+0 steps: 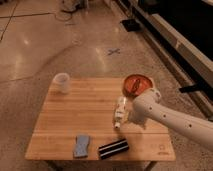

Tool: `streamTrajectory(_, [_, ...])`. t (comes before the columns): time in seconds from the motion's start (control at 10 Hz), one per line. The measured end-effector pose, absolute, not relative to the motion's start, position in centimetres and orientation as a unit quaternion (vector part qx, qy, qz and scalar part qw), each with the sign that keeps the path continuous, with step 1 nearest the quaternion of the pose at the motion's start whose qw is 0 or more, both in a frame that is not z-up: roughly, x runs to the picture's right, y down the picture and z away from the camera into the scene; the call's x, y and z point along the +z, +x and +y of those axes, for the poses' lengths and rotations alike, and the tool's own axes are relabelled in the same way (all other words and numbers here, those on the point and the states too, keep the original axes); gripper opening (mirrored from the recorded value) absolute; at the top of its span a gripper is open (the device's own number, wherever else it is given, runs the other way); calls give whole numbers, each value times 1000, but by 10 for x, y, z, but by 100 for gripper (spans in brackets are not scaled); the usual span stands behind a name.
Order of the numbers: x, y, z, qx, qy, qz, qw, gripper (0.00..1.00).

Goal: Place the eraser in the ceramic cup

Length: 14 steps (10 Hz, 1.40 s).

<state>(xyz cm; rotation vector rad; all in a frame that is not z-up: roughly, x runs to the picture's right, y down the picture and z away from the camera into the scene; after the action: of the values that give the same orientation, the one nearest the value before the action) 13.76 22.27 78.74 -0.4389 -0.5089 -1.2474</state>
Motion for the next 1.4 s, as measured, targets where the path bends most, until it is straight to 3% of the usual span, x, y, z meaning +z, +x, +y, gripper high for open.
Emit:
streamTrajectory(0.6, [752, 113, 265, -573, -180, -263, 755, 76])
streamTrajectory(1.4, [754, 112, 267, -573, -190, -262, 753, 76])
